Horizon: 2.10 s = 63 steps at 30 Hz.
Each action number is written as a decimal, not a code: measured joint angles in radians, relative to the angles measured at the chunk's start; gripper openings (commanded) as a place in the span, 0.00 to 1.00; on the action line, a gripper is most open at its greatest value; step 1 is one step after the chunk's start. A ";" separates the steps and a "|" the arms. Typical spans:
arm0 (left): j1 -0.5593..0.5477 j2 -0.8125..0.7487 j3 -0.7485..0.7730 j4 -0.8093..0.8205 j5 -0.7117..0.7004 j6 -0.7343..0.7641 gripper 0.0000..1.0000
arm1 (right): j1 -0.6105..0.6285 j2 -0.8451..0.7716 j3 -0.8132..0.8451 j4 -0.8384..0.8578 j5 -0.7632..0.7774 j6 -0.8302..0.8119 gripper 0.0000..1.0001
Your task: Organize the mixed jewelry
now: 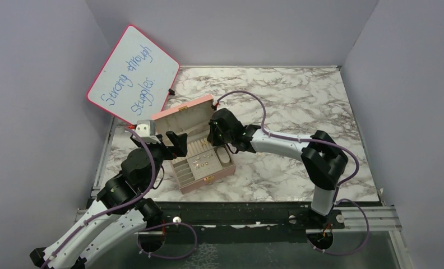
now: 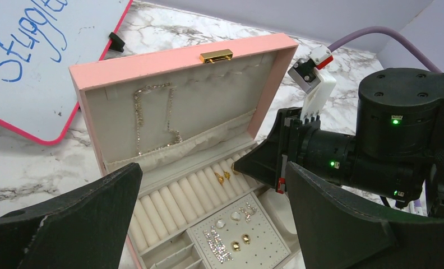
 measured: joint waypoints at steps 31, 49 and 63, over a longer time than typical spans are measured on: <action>0.000 -0.005 -0.001 0.000 0.000 0.000 0.99 | 0.001 0.023 0.007 -0.003 -0.021 0.022 0.01; 0.000 -0.005 -0.001 -0.002 0.000 0.000 0.99 | 0.006 0.016 0.047 -0.072 0.022 0.033 0.31; 0.000 0.031 -0.007 0.000 0.034 -0.006 0.99 | 0.004 -0.330 -0.121 -0.099 0.147 0.103 0.36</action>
